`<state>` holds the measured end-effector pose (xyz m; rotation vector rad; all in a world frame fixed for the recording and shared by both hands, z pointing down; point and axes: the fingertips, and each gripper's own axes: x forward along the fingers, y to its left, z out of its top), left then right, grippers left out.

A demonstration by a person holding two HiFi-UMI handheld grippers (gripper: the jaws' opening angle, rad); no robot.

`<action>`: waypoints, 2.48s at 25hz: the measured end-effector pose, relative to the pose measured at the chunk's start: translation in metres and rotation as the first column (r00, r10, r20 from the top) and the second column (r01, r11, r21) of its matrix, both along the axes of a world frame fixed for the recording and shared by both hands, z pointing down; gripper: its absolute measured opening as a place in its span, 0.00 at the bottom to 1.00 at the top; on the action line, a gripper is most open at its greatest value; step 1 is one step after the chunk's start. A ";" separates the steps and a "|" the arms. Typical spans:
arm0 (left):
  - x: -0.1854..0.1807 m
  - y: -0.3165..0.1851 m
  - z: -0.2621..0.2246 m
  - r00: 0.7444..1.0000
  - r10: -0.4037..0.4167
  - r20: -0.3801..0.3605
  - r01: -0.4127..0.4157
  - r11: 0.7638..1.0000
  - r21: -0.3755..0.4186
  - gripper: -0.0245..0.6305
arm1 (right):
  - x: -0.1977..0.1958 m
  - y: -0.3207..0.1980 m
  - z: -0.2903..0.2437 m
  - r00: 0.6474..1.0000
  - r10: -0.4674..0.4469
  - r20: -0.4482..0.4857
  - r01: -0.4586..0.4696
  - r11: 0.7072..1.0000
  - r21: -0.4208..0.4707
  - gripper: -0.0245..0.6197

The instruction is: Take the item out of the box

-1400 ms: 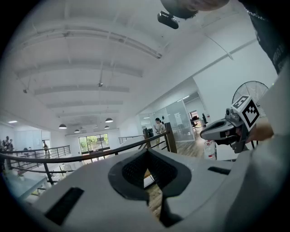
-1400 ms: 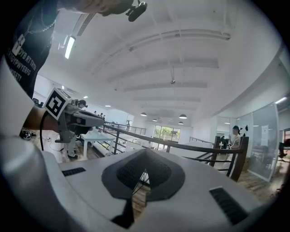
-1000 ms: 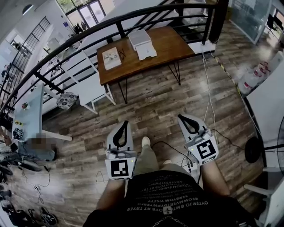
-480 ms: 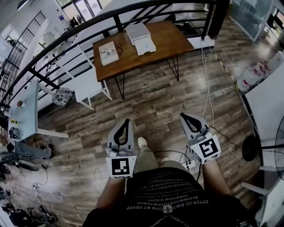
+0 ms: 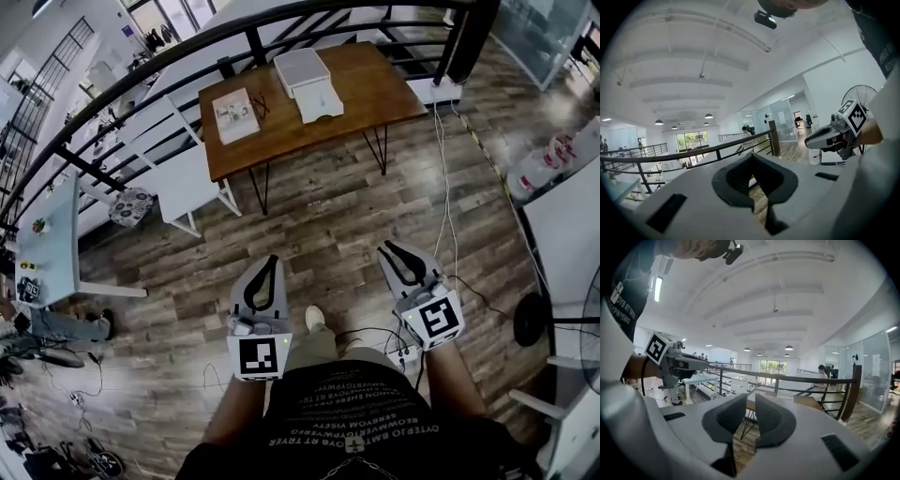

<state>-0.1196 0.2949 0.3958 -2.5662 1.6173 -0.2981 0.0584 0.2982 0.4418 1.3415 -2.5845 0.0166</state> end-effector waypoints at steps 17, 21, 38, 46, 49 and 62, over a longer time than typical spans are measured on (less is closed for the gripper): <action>-0.063 -0.097 0.014 0.999 0.033 -0.026 -0.034 0.999 -0.039 0.05 | -0.056 -0.086 -0.001 0.997 0.062 -0.039 -0.063 0.997 -0.032 0.27; -0.075 -0.109 0.014 0.997 0.050 -0.060 -0.052 0.998 -0.034 0.05 | -0.069 -0.088 -0.008 0.997 0.065 -0.044 -0.067 0.997 -0.036 0.28; -0.073 -0.133 -0.010 0.993 0.105 -0.053 -0.104 0.994 0.018 0.05 | -0.062 -0.103 -0.027 0.992 0.117 -0.041 -0.118 0.993 -0.019 0.30; -0.064 -0.160 -0.011 0.998 0.070 -0.011 -0.070 0.998 0.006 0.05 | -0.049 -0.141 -0.017 0.997 0.076 0.004 -0.076 0.997 -0.034 0.30; -0.051 -0.173 -0.003 0.997 0.078 -0.005 -0.078 0.997 -0.020 0.05 | -0.048 -0.159 -0.013 0.999 0.050 0.007 -0.050 0.998 -0.037 0.30; -0.025 -0.268 0.018 1.000 0.027 0.007 -0.027 0.998 -0.059 0.05 | -0.028 -0.268 0.001 0.999 -0.024 0.028 0.025 0.998 -0.058 0.31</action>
